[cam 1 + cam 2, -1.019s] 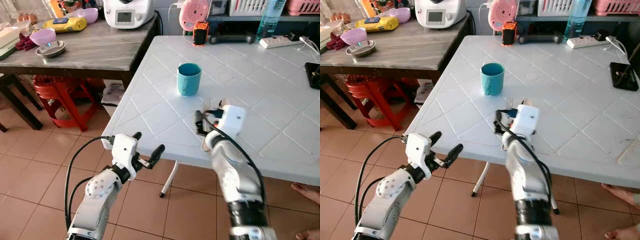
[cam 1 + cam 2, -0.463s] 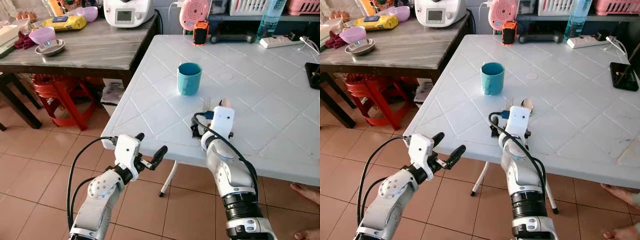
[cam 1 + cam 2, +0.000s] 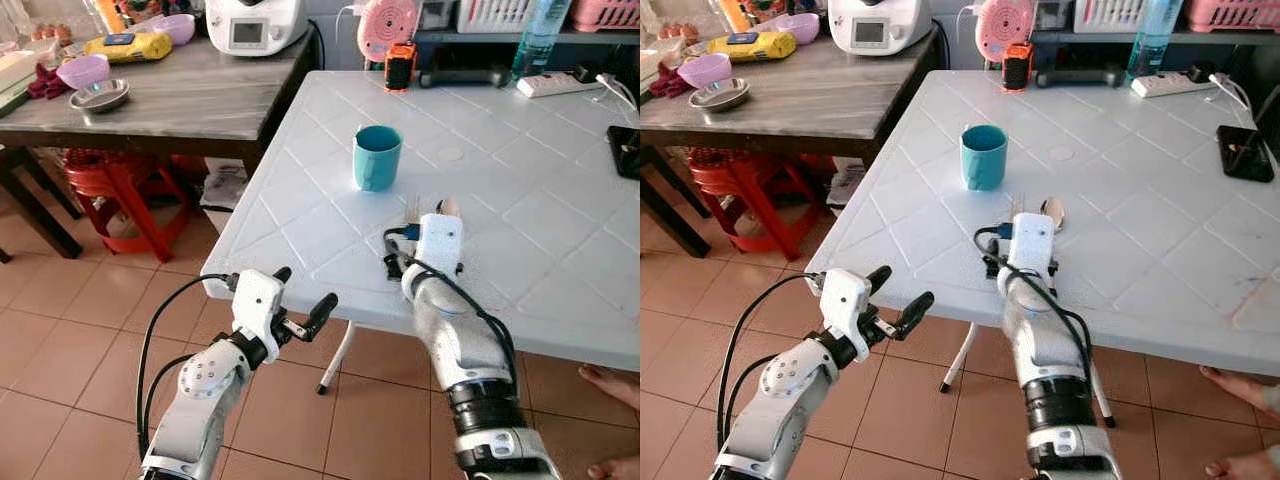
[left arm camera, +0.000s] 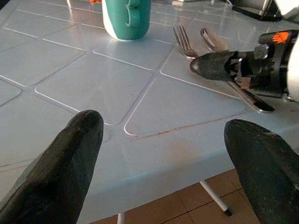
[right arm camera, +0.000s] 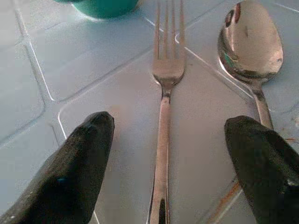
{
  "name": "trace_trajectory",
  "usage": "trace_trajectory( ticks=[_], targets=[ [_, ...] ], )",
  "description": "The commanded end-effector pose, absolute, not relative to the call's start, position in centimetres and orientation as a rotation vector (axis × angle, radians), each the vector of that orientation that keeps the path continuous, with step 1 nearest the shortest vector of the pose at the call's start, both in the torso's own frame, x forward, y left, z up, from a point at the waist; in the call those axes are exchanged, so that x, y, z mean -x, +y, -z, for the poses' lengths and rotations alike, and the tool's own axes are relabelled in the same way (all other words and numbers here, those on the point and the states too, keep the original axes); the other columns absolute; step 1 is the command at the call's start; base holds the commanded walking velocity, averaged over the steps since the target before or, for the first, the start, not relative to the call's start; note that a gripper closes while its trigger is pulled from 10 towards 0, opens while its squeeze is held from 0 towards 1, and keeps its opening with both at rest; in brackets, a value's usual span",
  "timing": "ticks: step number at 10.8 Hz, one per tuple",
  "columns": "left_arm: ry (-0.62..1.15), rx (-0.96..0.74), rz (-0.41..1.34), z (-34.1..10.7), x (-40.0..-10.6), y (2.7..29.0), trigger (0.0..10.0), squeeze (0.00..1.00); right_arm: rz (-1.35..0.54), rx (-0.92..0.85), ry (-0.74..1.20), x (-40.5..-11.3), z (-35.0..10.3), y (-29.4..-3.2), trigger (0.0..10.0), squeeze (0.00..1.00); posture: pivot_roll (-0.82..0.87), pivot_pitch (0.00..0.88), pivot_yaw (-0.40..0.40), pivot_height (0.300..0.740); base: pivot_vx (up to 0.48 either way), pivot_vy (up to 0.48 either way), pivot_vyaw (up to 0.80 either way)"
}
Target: Setting the table
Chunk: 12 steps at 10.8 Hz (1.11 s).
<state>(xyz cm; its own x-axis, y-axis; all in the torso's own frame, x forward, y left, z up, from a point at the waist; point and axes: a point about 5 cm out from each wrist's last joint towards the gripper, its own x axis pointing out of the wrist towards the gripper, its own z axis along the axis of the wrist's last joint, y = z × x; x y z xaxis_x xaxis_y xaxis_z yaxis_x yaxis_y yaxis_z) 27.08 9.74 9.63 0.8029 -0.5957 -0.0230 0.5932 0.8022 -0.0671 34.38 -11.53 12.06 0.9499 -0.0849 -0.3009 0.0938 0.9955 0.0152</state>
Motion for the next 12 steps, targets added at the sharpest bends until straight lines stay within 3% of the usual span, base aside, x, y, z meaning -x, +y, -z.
trace_trajectory(
  ticks=[1,2,6,12],
  targets=[
    [0.066,0.041,0.631,-9.3,-27.1,9.9,10.0,0.0,0.107,0.032,0.378,-34.2,-10.8,-11.4,0.0,0.0,-0.09,0.108,0.086,0.74,0.0,0.0,0.0],
    [0.069,0.04,0.632,-9.2,-27.0,9.8,10.0,0.0,0.155,0.124,0.399,-34.4,-10.7,-11.8,0.0,0.0,-0.09,0.109,0.087,0.74,0.0,0.0,0.0],
    [0.079,0.031,0.636,-9.1,-27.0,9.8,10.0,0.0,0.144,0.127,0.404,-35.0,-11.0,-12.3,0.0,0.0,-0.09,0.109,0.09,0.74,0.0,0.0,0.0],
    [0.074,0.024,0.626,-9.1,-27.1,9.9,10.0,0.0,0.148,0.069,0.42,-33.7,-9.5,-12.5,0.0,0.0,-0.09,0.111,0.091,0.74,0.0,0.0,0.0]
  ],
)
